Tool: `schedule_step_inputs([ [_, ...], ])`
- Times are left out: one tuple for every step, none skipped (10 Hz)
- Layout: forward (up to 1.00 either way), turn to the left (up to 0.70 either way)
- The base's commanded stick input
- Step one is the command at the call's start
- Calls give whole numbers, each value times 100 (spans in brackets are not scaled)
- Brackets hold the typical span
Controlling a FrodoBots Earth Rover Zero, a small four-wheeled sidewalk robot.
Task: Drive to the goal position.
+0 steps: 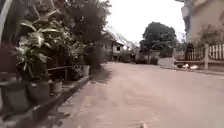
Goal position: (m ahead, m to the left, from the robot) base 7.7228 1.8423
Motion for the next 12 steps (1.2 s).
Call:
schedule_step_inputs([
  [100,0],
  [100,0],
  [100,0],
  [100,-36],
  [100,-38],
  [100,-39],
  [100,-38],
  [100,-24],
  [100,-5],
  [100,0],
  [100,0],
  [100,0],
])
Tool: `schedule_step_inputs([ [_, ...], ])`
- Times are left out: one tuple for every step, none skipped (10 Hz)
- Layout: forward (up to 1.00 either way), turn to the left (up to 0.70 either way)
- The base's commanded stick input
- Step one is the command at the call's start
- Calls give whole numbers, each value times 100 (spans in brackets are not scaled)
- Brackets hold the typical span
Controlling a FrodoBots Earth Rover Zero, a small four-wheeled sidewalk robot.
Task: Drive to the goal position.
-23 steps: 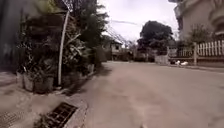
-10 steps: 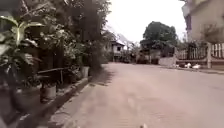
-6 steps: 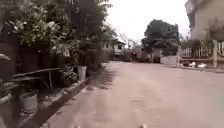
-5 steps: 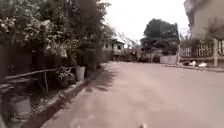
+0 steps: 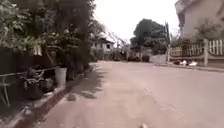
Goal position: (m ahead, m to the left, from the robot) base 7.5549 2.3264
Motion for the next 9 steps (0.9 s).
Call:
schedule_step_inputs([
  [100,0],
  [100,0],
  [100,0],
  [100,0],
  [100,0],
  [100,3],
  [100,20],
  [100,37],
  [100,25],
])
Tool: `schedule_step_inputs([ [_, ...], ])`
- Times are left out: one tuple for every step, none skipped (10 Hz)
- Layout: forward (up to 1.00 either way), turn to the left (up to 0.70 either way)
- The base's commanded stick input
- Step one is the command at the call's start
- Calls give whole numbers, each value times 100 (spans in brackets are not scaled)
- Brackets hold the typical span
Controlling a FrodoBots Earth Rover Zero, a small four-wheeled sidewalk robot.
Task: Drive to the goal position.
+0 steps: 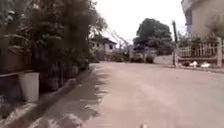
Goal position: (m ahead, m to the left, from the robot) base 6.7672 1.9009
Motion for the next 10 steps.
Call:
schedule_step_inputs([
  [100,2],
  [100,0],
  [100,0],
  [100,0],
  [100,0],
  [100,0],
  [100,0],
  [100,-23],
  [100,-39],
  [100,-39],
])
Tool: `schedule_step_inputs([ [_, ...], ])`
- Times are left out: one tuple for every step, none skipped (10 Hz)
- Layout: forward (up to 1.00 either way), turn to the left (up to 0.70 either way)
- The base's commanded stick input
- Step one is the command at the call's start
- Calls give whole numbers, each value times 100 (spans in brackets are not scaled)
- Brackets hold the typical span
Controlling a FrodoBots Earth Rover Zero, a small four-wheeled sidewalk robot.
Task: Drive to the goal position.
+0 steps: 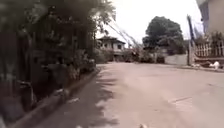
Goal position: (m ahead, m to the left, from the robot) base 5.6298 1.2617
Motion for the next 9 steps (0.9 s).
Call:
schedule_step_inputs([
  [100,-38],
  [100,-3],
  [100,0],
  [100,0],
  [100,0],
  [100,0],
  [100,0],
  [100,0],
  [100,0],
])
